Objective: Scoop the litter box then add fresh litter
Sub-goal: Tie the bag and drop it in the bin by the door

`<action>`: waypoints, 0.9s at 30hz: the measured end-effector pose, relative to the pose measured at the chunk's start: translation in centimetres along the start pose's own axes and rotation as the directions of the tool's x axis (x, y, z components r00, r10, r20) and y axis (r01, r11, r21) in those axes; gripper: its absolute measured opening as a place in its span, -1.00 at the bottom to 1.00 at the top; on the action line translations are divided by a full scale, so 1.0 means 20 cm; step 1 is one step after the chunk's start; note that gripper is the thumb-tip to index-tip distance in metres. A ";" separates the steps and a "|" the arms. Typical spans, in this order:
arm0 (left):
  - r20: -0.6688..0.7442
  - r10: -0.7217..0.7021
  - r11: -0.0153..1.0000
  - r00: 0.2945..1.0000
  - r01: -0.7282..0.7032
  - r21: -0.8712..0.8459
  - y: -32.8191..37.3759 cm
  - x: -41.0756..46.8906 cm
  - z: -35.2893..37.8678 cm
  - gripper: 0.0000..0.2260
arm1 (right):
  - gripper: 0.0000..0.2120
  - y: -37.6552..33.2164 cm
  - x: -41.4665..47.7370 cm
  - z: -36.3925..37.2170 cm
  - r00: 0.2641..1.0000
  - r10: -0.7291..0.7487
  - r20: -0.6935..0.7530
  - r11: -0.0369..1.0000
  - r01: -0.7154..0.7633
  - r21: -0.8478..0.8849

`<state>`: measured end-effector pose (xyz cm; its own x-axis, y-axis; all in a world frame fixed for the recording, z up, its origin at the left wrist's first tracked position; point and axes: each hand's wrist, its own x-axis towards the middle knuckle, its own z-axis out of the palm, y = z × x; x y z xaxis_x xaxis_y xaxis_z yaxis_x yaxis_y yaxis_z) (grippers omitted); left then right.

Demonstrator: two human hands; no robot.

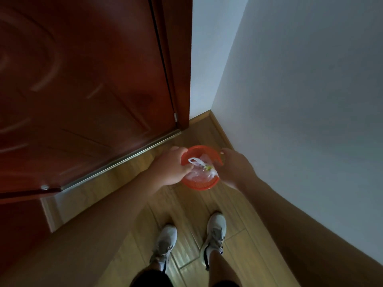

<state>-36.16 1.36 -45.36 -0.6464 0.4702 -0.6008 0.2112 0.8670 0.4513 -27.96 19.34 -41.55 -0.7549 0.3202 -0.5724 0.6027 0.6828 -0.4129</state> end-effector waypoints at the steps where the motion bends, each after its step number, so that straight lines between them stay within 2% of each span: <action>1: 0.011 0.006 1.000 1.000 -0.006 0.007 0.02 -0.05 -0.04 -0.47 | -0.64 -0.02 -0.04 -0.03 1.000 0.005 -0.005 1.000 -0.005 -0.010; 6: 0.067 0.084 0.989 0.994 -0.091 0.114 0.12 -0.30 -0.22 -0.46 | -0.57 -0.11 -0.33 -0.15 0.999 -0.013 -0.030 0.995 0.010 -0.101; 10: 0.067 0.202 0.948 0.977 -0.212 0.237 0.25 -0.54 -0.40 -0.47 | -0.46 -0.18 -0.61 -0.25 0.997 0.033 -0.077 0.994 -0.041 -0.100; 15: 0.047 0.353 0.868 0.934 -0.346 0.358 0.46 -0.86 -0.62 -0.46 | -0.42 -0.25 -1.00 -0.37 0.981 0.122 -0.151 0.983 -0.141 -0.119; 20: 0.086 0.465 0.779 0.881 -0.454 0.432 0.63 -1.16 -0.71 -0.48 | -0.44 -0.26 -1.40 -0.47 0.942 0.178 -0.285 0.970 -0.216 -0.109; 24: 0.122 0.511 0.718 0.851 -0.500 0.484 0.76 -1.34 -0.70 -0.49 | -0.44 -0.24 -1.70 -0.50 0.896 0.234 -0.377 0.960 -0.274 -0.054; 27: 0.160 0.576 0.644 0.802 -0.565 0.515 0.88 -1.47 -0.64 -0.51 | -0.45 -0.20 -1.95 -0.51 0.860 0.283 -0.424 0.950 -0.311 0.003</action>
<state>-22.80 0.61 -11.31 -0.2796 0.9026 -0.3274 0.8791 0.3778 0.2906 -3.57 10.86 -10.48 -0.5883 0.7474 -0.3087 0.8086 0.5472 -0.2163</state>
